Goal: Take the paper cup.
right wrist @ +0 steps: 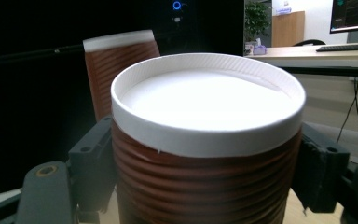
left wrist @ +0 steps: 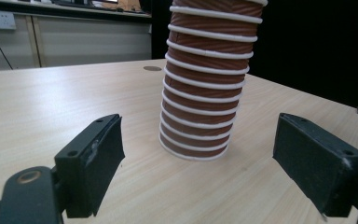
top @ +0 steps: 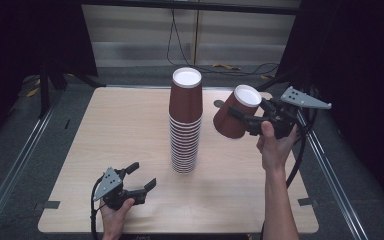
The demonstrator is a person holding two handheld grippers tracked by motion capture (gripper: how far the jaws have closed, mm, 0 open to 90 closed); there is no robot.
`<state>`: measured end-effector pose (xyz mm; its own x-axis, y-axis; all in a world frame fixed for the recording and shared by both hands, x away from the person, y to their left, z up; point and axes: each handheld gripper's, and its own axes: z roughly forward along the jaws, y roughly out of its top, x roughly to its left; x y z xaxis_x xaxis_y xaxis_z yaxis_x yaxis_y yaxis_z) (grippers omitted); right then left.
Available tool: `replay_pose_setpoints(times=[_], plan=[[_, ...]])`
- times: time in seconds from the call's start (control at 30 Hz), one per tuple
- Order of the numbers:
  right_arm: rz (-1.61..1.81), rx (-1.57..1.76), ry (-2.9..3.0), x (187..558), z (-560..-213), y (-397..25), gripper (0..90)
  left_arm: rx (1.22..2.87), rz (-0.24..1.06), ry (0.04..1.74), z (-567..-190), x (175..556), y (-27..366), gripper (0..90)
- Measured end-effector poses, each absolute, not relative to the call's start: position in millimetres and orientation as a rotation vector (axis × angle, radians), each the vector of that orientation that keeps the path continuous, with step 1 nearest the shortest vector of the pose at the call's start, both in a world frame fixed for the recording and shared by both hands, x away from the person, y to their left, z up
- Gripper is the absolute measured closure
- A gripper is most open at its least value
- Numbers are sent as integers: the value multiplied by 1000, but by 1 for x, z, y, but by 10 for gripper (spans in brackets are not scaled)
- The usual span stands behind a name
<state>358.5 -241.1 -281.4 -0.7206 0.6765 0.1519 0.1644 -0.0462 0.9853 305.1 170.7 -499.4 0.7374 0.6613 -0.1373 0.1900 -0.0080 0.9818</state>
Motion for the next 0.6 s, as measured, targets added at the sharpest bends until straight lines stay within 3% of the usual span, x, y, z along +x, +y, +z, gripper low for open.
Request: replay_pose_setpoints(times=[0.6], plan=[[1816, 916, 1924, 343, -332, -233, 216, 1618, 392, 595, -479, 306, 151, 158]])
